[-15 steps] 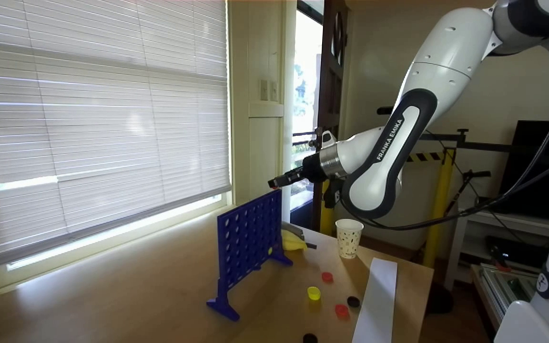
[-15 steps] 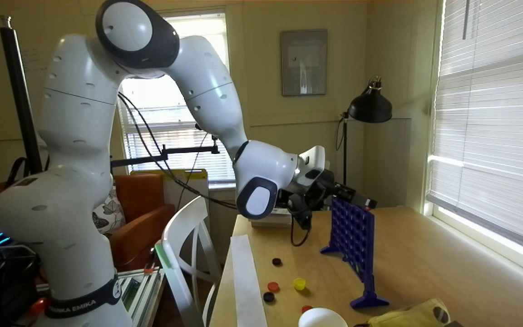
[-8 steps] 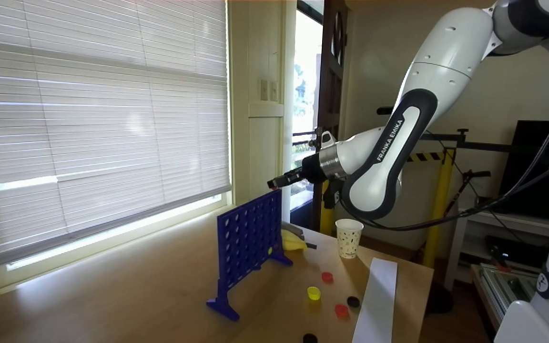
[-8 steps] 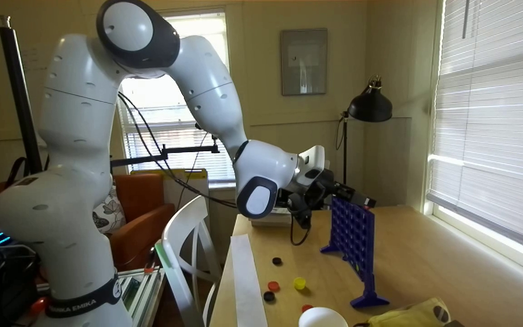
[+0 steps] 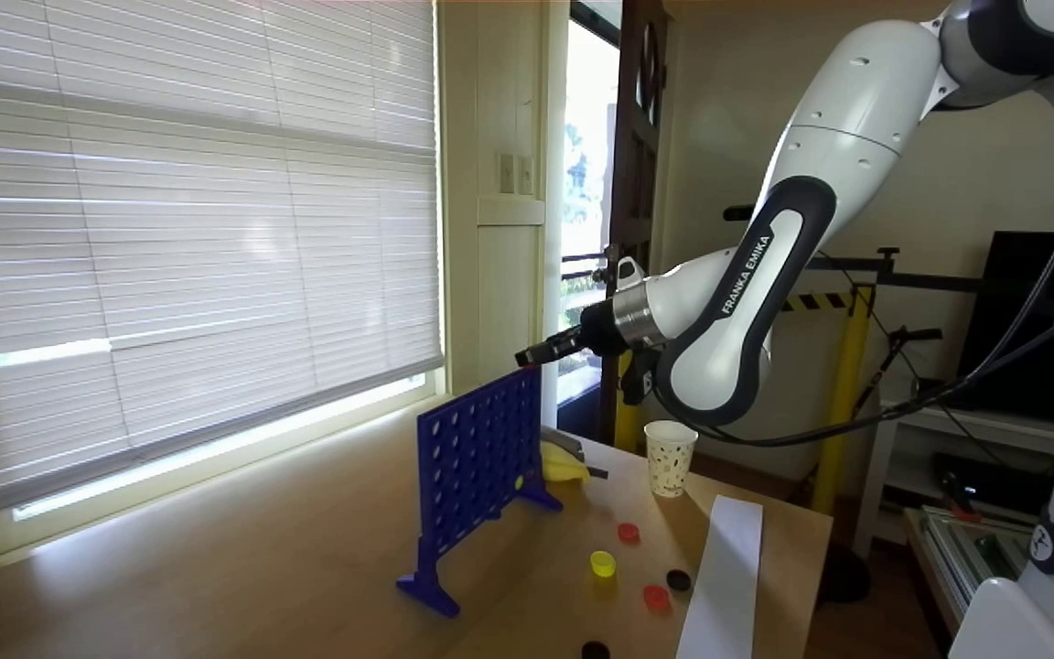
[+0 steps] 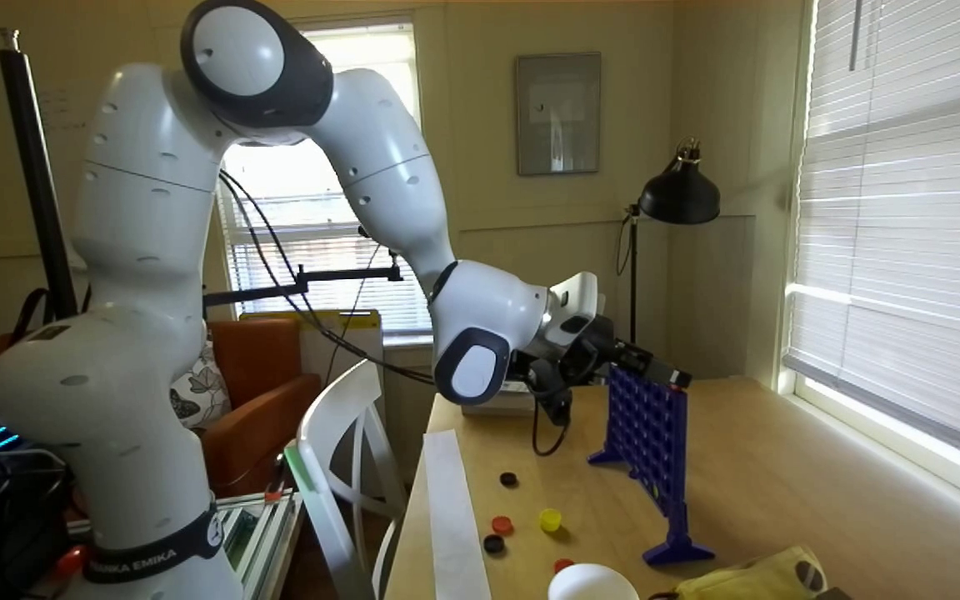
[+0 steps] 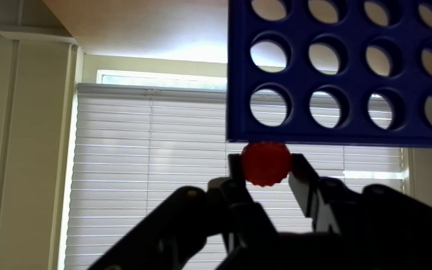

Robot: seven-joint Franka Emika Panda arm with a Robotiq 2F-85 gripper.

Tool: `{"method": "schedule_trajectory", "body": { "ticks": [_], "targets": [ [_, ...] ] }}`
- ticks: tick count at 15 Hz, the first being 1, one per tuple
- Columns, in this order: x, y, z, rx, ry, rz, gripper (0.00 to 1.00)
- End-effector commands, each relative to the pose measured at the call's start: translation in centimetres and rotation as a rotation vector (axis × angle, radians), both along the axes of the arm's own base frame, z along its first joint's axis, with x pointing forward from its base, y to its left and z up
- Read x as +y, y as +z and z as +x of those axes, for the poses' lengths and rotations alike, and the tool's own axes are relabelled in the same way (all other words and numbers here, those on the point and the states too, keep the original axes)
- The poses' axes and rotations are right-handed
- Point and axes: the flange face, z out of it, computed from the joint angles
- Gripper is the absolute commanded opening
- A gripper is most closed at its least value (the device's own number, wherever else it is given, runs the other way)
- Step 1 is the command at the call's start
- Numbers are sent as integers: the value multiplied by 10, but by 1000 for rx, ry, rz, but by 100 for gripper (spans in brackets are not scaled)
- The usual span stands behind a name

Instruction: Pick up the orange object and put it in the blue object

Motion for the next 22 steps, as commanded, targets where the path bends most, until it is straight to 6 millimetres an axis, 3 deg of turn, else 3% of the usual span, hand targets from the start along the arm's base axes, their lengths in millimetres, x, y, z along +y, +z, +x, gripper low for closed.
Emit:
{"method": "schedule_trajectory", "body": {
  "ticks": [1, 6, 7, 8, 14, 22],
  "targets": [
    [3, -5, 4, 1, 6, 12, 10],
    [5, -6, 4, 5, 10, 9, 10],
    [5, -5, 4, 1, 5, 8, 60],
    [5, -3, 2, 2, 13, 7, 61],
    [3, 24, -5, -54, -2, -6, 100],
    [1, 44, -10, -56, 0, -6, 100]
  ]
}}
